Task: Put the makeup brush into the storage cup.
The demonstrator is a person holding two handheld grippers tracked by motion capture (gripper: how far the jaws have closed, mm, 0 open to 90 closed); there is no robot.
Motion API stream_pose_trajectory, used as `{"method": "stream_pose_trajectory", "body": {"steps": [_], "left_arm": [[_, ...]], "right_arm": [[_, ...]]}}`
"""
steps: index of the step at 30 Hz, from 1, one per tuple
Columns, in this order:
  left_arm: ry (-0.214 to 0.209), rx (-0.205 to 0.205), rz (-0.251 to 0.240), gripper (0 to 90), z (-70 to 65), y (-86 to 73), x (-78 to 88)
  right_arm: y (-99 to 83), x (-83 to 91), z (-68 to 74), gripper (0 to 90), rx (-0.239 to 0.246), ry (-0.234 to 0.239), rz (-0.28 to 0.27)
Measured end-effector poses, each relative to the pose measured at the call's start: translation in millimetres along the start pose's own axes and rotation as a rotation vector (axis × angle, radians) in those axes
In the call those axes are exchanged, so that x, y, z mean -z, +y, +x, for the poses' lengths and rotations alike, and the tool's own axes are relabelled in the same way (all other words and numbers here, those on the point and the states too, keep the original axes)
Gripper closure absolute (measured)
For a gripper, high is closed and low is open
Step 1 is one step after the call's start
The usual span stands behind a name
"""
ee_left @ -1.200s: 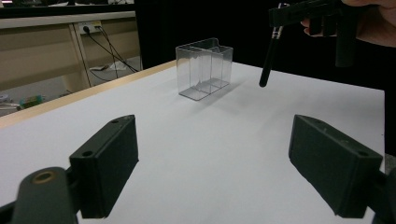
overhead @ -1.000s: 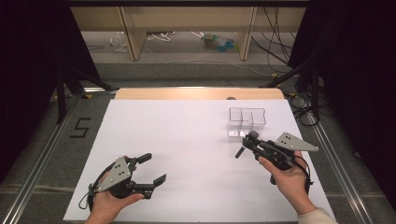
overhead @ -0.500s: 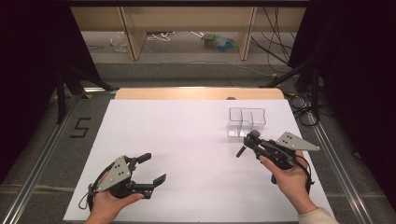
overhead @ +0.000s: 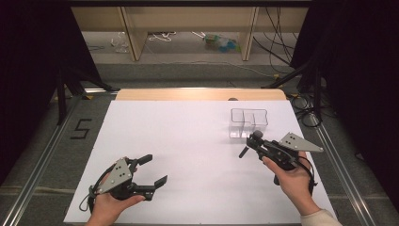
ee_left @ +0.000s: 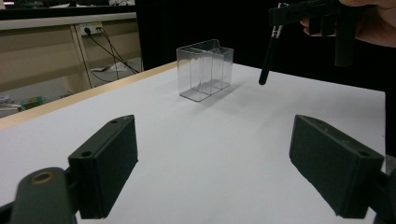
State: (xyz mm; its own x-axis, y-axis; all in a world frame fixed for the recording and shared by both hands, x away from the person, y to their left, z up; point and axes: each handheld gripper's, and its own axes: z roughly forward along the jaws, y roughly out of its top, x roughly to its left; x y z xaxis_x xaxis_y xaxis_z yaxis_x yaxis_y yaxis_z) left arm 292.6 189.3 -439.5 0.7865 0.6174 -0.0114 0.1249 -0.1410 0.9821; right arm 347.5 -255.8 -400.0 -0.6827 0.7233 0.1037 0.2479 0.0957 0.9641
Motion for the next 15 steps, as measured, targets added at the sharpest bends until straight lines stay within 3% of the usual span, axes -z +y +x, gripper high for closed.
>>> {"method": "stream_pose_trajectory", "body": {"steps": [4, 15], "left_arm": [[0.000, 0.000, 0.000, 15.4, 0.0, 0.0, 0.0], [0.000, -0.002, 0.002, 15.5, 0.1, -0.2, -0.1]], "right_arm": [[-0.1, -0.5, -1.6, 78.5, 0.002, -0.007, -0.020], [2.1, 0.0, -3.7, 78.4, -0.002, -0.008, -0.009]]}}
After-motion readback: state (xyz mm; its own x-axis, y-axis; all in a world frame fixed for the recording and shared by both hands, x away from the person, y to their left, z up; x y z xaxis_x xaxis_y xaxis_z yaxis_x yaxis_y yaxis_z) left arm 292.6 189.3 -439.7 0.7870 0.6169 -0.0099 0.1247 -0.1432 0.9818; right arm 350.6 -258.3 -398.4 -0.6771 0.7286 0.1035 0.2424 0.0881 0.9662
